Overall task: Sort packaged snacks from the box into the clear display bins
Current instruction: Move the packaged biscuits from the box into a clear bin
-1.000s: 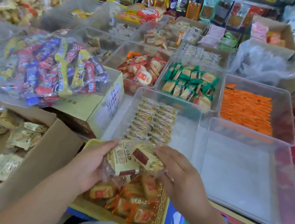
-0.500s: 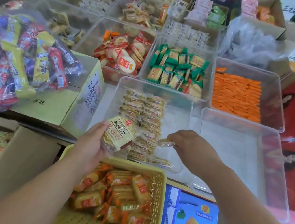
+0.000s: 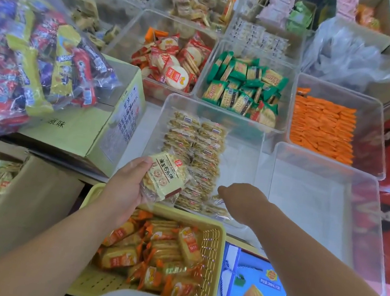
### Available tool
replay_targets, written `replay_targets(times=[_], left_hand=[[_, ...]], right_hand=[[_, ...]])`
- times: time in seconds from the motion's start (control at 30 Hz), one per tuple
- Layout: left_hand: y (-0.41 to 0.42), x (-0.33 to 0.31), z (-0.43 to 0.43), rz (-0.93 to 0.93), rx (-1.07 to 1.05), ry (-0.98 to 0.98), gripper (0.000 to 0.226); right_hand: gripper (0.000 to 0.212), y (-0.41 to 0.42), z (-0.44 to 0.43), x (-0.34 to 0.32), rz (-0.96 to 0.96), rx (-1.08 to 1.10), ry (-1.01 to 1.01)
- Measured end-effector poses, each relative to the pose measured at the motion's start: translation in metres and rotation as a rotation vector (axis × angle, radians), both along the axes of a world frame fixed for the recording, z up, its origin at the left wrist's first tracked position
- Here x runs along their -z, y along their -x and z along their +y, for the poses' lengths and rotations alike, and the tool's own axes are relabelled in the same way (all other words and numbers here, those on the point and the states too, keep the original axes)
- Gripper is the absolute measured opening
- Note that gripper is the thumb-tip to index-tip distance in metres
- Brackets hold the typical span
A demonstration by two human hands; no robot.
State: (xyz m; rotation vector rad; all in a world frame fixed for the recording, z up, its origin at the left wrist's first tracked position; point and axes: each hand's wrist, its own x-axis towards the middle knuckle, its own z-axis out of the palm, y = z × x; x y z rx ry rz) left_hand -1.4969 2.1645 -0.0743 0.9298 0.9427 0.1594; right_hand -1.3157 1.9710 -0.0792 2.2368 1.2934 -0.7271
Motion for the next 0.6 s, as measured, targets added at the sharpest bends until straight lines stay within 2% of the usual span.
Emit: replay_targets(times=[0.13, 0.27, 0.37, 0.6], left_hand=[[-0.001, 0.003, 0.001, -0.001, 0.022, -0.025, 0.022], [-0.001, 0.004, 0.000, 0.007, 0.025, -0.043, 0.024], [0.000, 0.004, -0.001, 0.019, 0.014, -0.050, 0.022], [0.001, 0.001, -0.004, 0.020, 0.033, -0.071, 0.022]], right_hand=[[0.032, 0.000, 0.000, 0.009, 0.079, 0.070, 0.011], [0.015, -0.001, 0.006, 0.015, 0.120, 0.153, 0.045], [0.028, 0.005, 0.016, 0.021, 0.131, 0.206, 0.076], [0.032, 0.020, 0.023, 0.038, 0.151, 0.321, 0.104]])
